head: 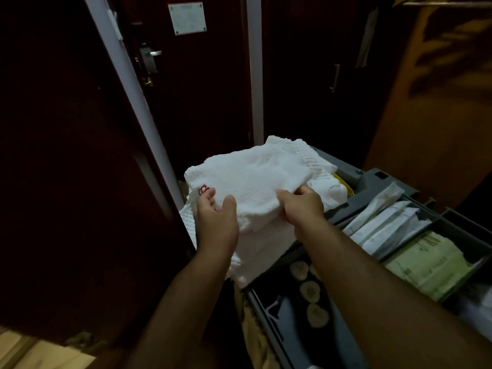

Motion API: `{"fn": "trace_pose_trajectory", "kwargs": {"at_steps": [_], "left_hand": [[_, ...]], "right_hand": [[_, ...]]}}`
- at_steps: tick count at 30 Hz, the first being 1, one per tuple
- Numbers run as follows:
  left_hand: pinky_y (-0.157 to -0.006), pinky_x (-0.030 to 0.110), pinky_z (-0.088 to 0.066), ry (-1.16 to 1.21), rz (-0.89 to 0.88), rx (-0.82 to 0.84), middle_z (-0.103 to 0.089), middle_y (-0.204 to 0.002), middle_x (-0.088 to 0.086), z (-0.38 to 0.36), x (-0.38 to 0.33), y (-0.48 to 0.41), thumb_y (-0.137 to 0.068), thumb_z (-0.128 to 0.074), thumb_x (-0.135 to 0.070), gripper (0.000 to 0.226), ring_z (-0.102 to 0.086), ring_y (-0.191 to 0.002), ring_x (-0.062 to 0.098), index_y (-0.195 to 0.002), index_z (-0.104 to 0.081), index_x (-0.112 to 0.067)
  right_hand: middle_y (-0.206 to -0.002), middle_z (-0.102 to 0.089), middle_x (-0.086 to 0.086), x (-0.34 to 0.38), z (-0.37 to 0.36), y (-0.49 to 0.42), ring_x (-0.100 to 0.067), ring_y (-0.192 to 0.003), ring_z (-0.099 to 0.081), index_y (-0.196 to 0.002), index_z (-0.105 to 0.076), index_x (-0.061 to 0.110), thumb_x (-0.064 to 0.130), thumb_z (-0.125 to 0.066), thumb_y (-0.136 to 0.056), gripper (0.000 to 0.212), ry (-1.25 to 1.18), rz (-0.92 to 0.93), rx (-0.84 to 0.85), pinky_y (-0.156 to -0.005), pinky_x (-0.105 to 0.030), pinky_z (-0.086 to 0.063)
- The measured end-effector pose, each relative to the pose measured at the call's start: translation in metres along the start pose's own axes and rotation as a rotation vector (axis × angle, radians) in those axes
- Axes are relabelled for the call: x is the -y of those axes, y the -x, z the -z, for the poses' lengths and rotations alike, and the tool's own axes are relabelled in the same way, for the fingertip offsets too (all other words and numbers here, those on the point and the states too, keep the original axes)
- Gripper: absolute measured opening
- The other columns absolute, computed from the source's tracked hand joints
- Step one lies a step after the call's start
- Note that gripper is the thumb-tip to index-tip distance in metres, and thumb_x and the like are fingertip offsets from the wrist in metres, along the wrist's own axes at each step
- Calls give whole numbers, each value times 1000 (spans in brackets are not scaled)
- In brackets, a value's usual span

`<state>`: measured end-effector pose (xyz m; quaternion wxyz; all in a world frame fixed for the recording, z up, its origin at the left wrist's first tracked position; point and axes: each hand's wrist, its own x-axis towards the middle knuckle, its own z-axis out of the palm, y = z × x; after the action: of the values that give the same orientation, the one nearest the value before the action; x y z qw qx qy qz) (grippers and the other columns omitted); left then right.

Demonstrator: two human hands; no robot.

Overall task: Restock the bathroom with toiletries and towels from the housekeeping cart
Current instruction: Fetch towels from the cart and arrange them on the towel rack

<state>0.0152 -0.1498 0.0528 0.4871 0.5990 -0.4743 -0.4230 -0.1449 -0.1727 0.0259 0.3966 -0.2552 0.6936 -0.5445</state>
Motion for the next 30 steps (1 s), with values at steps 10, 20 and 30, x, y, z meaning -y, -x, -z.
{"fn": "trace_pose_trajectory", "kwargs": {"at_steps": [10, 20, 30], "left_hand": [[-92, 47, -56, 32, 280, 52, -67, -119, 5, -2, -2, -10, -83, -66, -37, 56, -67, -99, 27, -134, -51, -17], [-65, 33, -59, 409, 366, 240, -75, -100, 6, -13, -24, -3, -90, -66, -14, 26, -74, -83, 24, -116, -62, -11], [-76, 48, -59, 513, 195, 562, -66, -127, 17, 1, -33, 35, -69, -72, -4, 79, -69, -107, 37, -142, -42, -14]], "right_hand": [[-94, -67, -7, 4, 13, 7, -29, -90, -65, -86, -62, 22, 28, -71, -81, 12, 66, 35, -21, -82, -50, -60], [-90, -68, -10, 2, 46, 41, -24, -83, -64, -86, -62, 13, 14, -69, -85, 7, -66, 21, 67, -75, -41, -57], [-104, -75, -13, -35, 76, 74, -25, -79, -71, -117, -71, 15, 44, -71, -88, 41, -429, -287, 241, -59, -33, -54]]}}
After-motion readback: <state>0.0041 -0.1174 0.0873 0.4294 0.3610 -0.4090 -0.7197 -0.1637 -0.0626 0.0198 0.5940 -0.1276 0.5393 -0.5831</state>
